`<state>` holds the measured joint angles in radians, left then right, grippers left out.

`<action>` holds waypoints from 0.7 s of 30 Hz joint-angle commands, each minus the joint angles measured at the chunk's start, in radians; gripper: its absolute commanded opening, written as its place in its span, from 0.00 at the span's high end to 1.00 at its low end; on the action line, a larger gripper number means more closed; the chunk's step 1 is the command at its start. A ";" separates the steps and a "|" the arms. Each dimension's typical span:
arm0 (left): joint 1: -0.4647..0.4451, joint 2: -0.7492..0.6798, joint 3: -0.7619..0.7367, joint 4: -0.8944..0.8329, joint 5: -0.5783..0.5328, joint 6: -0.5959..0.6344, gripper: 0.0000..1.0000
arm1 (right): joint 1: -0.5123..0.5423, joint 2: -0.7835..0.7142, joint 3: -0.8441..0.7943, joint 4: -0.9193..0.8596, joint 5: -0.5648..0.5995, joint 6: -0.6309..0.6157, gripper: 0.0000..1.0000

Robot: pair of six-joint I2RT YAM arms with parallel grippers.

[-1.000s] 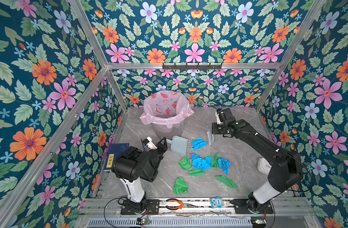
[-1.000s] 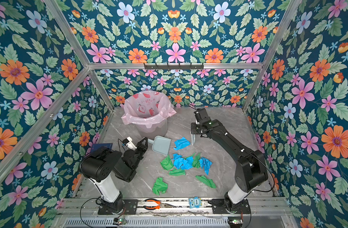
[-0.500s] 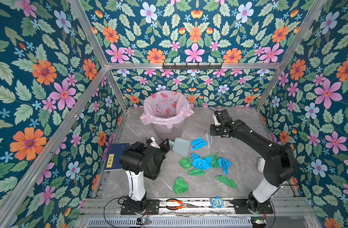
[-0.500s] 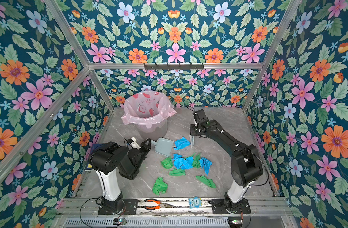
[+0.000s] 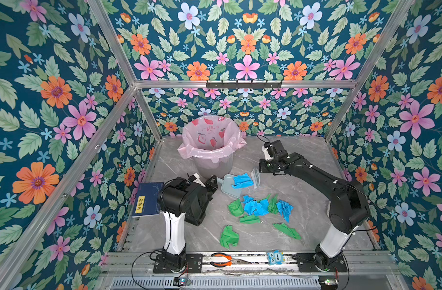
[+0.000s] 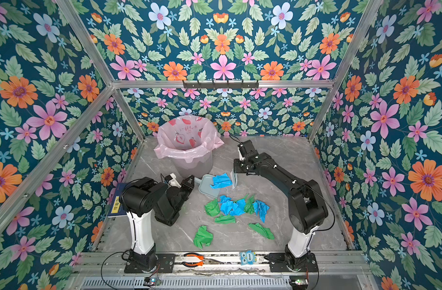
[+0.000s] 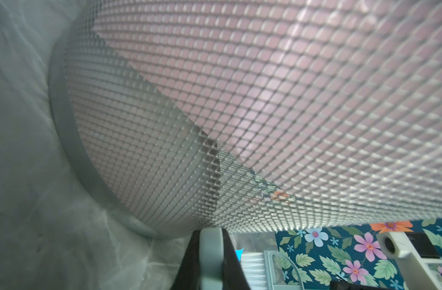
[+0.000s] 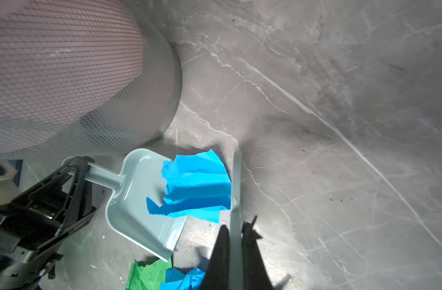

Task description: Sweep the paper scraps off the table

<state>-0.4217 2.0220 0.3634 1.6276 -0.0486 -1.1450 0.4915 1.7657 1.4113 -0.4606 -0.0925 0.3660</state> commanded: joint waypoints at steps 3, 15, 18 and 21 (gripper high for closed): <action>-0.001 0.001 0.001 0.048 0.009 -0.001 1.00 | 0.038 0.019 0.043 -0.006 0.009 0.034 1.00; -0.001 0.014 0.004 0.048 0.016 -0.022 1.00 | 0.073 -0.046 0.033 -0.050 0.025 0.042 1.00; -0.001 0.009 0.002 0.048 0.015 -0.018 1.00 | 0.072 -0.090 0.003 -0.058 0.064 0.051 1.00; 0.000 0.011 0.002 0.047 0.021 -0.019 1.00 | 0.073 -0.165 -0.009 -0.103 0.123 0.054 1.00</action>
<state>-0.4213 2.0346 0.3653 1.6333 -0.0341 -1.1717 0.5636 1.6508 1.4055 -0.5243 -0.0338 0.4122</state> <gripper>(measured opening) 0.129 0.070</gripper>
